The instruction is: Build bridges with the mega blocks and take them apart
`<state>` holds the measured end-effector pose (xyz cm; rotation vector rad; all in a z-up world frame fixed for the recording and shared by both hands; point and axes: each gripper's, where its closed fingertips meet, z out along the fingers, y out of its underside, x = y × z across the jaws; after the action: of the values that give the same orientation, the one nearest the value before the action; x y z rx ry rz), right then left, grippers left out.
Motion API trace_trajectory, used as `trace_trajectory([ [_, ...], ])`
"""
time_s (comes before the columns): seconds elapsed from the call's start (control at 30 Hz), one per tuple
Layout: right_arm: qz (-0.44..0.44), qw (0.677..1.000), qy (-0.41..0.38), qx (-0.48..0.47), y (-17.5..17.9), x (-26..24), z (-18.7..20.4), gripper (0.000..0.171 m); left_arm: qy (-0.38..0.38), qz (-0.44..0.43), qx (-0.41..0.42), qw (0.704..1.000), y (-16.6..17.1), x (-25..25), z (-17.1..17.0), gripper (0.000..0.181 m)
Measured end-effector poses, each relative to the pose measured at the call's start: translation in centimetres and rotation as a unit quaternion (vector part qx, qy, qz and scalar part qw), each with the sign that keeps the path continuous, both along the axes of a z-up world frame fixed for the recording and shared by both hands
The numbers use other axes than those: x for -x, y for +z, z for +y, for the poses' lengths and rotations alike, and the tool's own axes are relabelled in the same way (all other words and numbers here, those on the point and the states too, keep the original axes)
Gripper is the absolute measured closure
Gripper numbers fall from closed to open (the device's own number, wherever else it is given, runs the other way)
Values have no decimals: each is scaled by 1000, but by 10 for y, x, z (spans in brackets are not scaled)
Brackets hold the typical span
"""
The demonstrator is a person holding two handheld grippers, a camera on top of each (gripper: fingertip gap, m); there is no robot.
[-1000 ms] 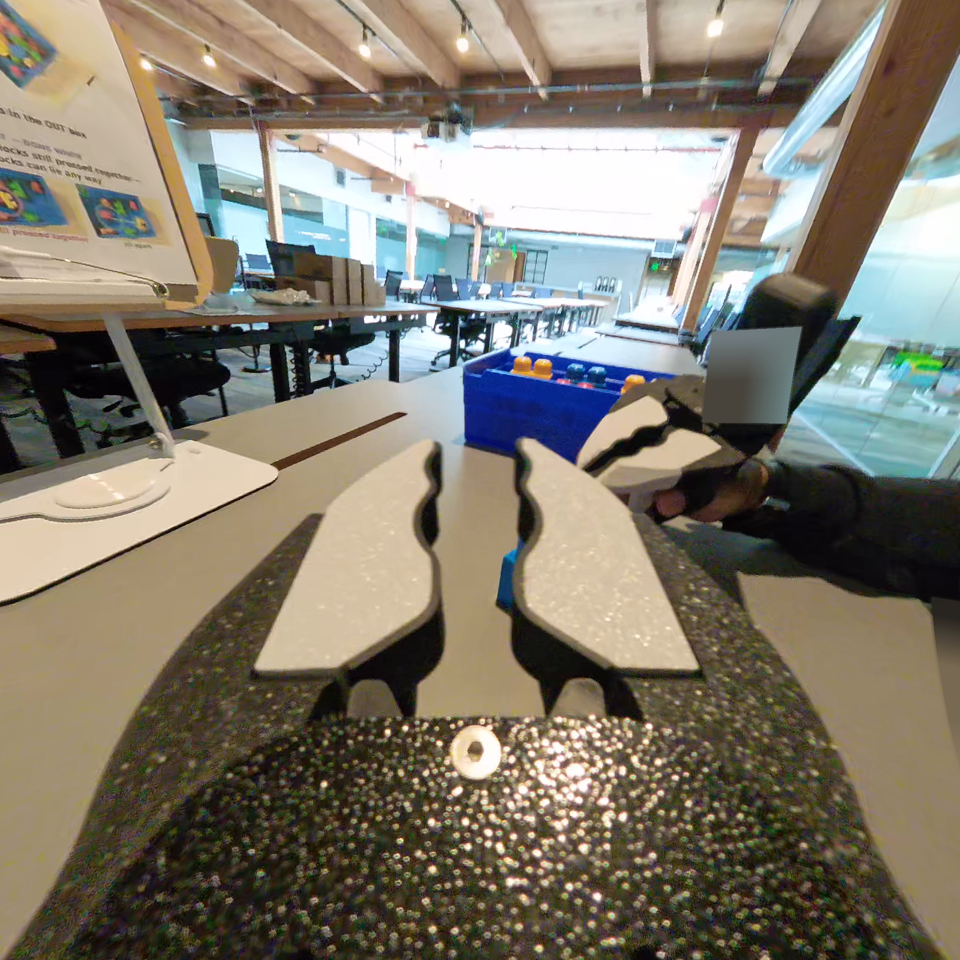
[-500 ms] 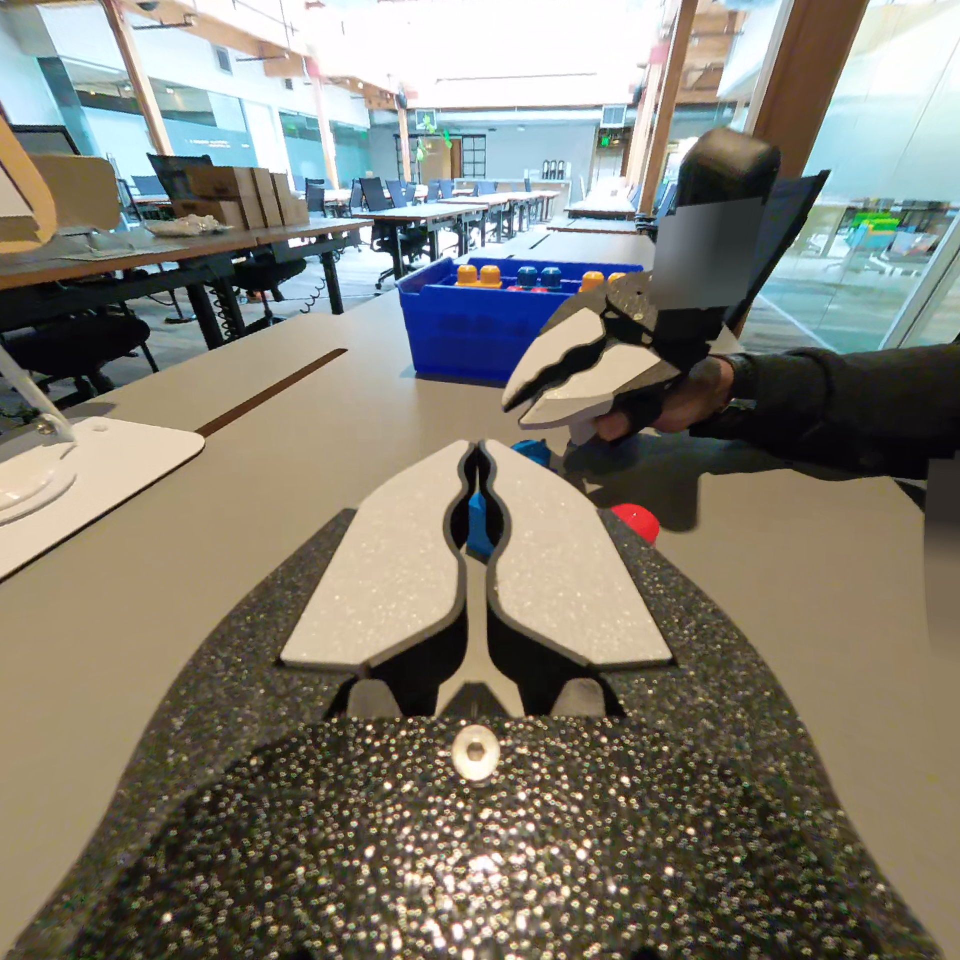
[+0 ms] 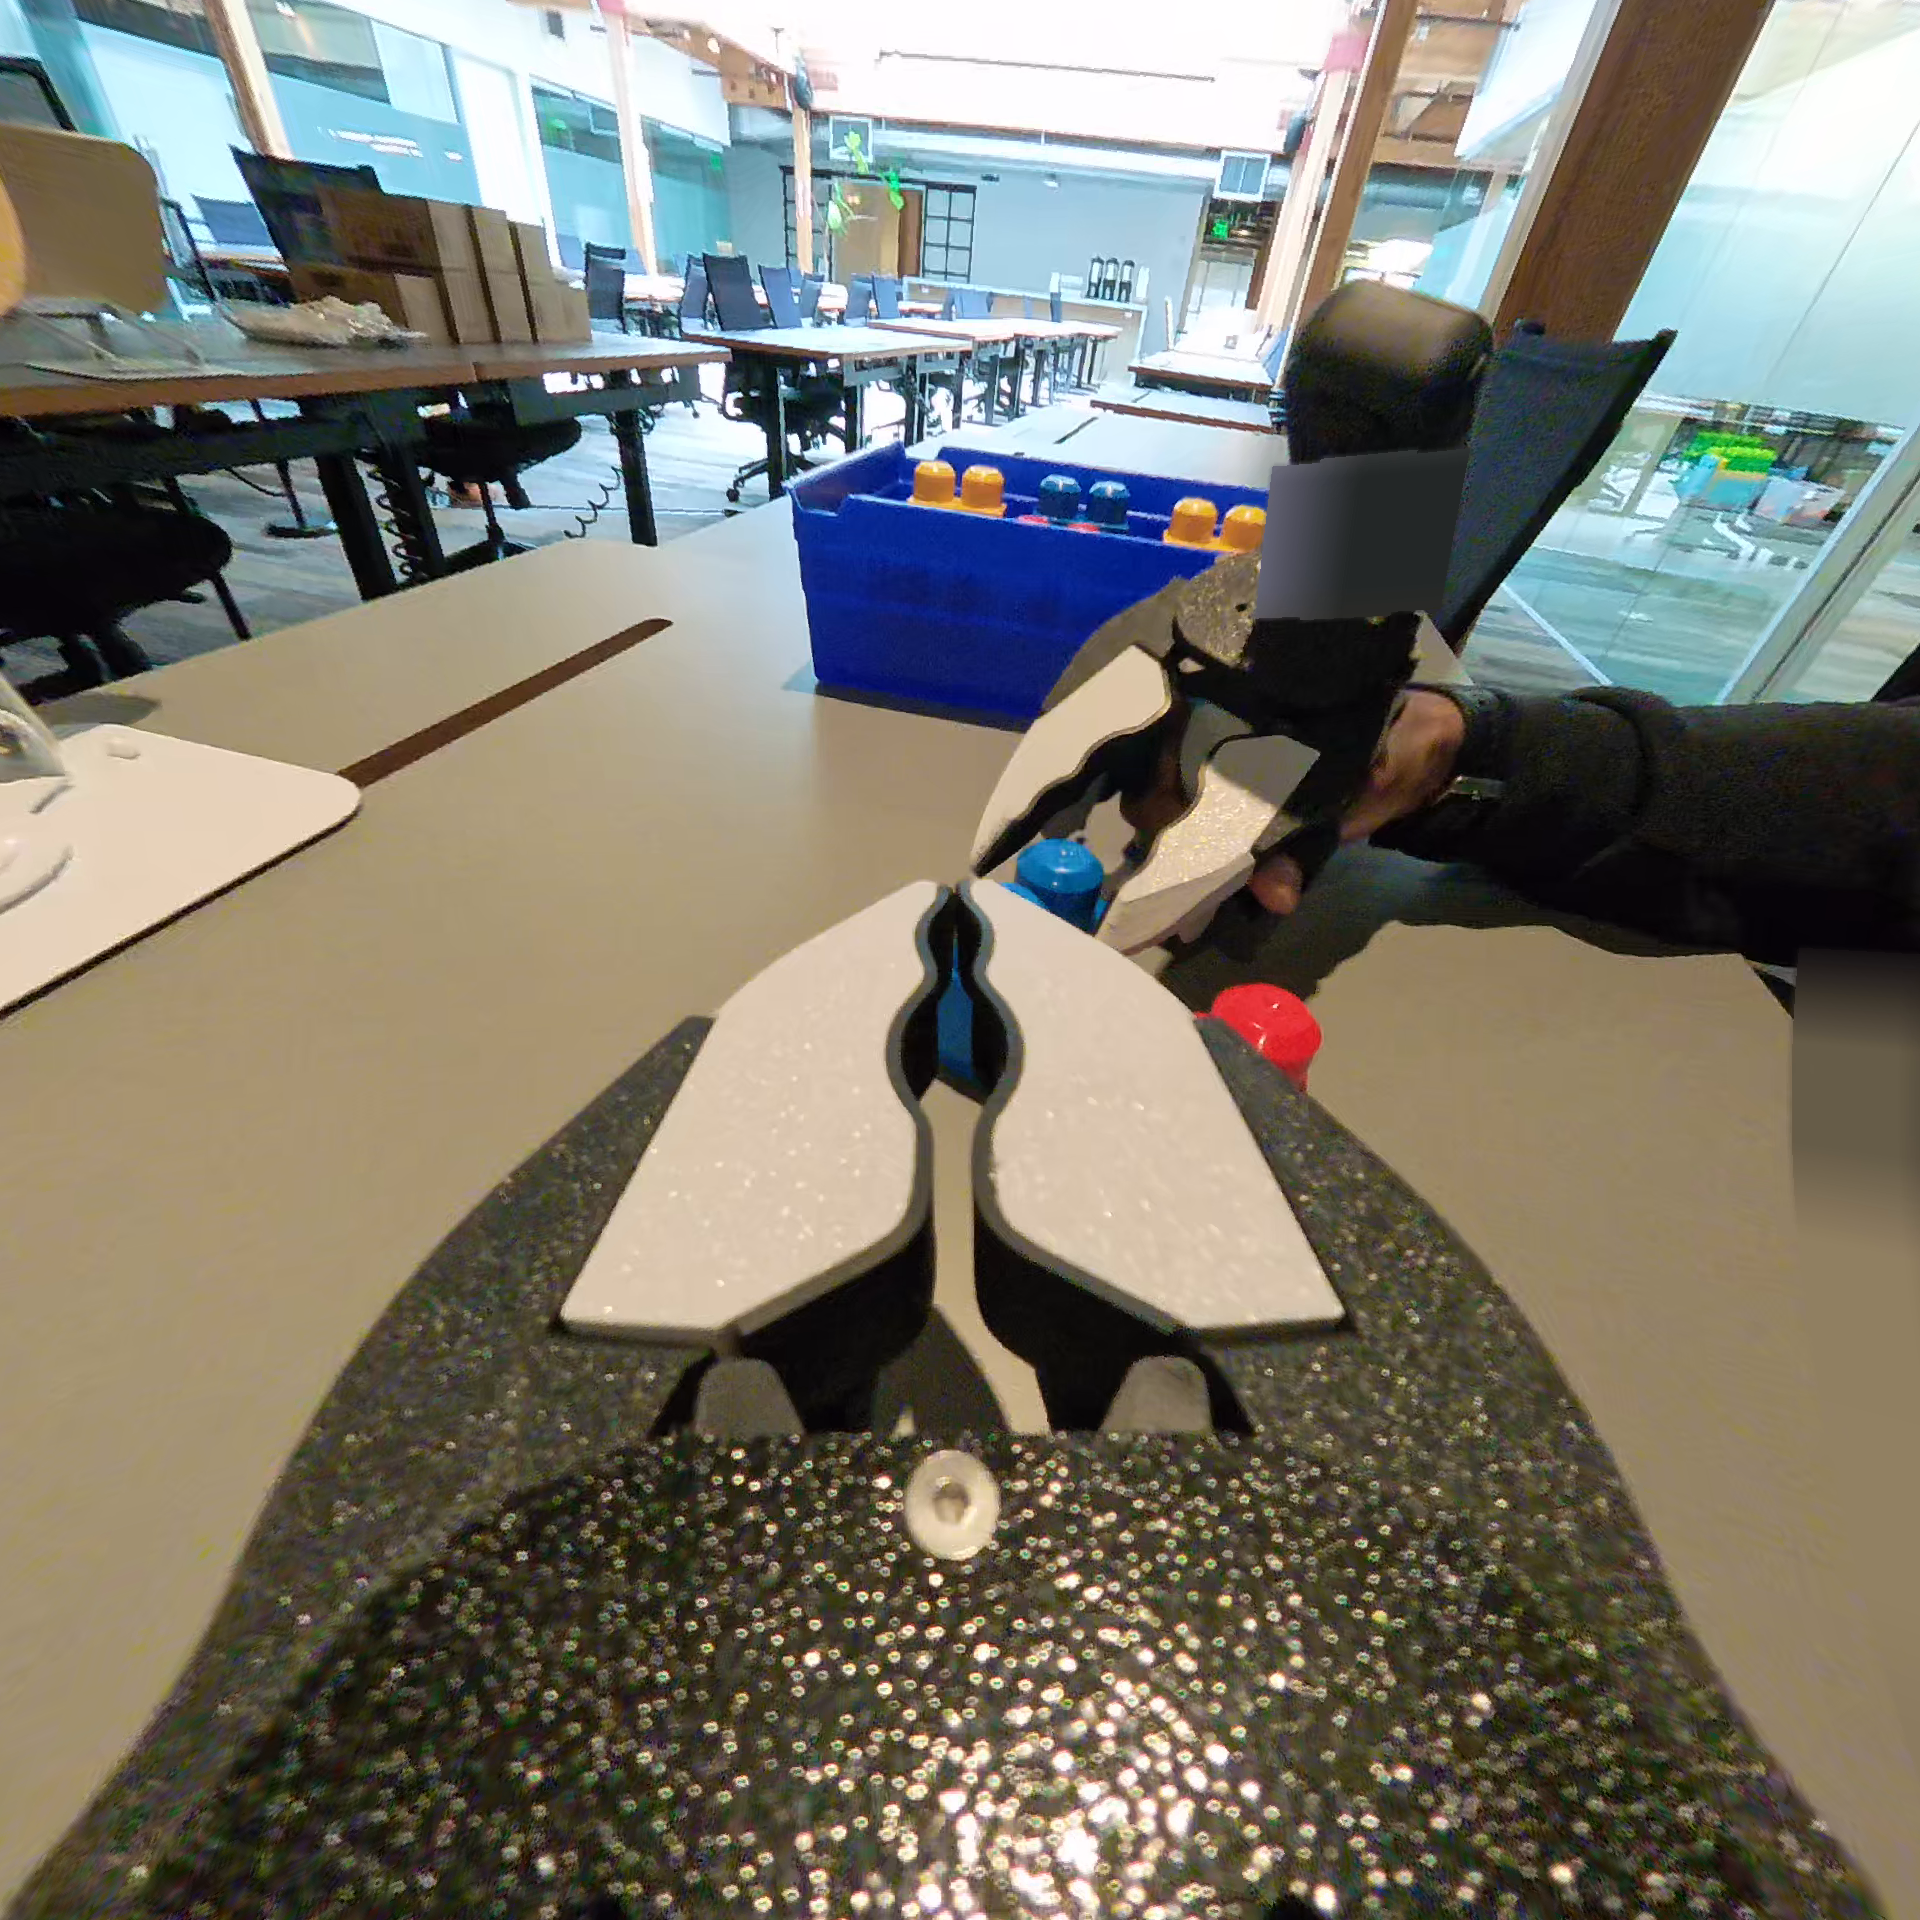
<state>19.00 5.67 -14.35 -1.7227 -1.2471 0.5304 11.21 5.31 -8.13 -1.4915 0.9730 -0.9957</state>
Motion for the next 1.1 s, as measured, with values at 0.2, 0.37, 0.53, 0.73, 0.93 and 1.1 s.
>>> trace_trajectory([
  [0.2,-28,999,-12,14,-9,1,2,135,-19,33,9,999,-12,-8,-4,181],
  [0.37,-15,999,-24,16,-6,-1,6,137,-17,43,6,999,-15,-9,-4,181],
  [0.53,91,995,-11,39,24,-2,3,137,-22,36,3,999,-10,-7,-5,181],
  [0.73,227,969,79,61,75,3,-27,137,-105,-8,-30,994,16,-11,-32,177],
  [0.93,183,975,122,22,70,23,-47,137,-138,-15,-33,990,24,-24,-47,135],
  [1.1,159,979,131,0,69,36,-55,137,-143,59,-48,987,3,-36,-52,128],
])
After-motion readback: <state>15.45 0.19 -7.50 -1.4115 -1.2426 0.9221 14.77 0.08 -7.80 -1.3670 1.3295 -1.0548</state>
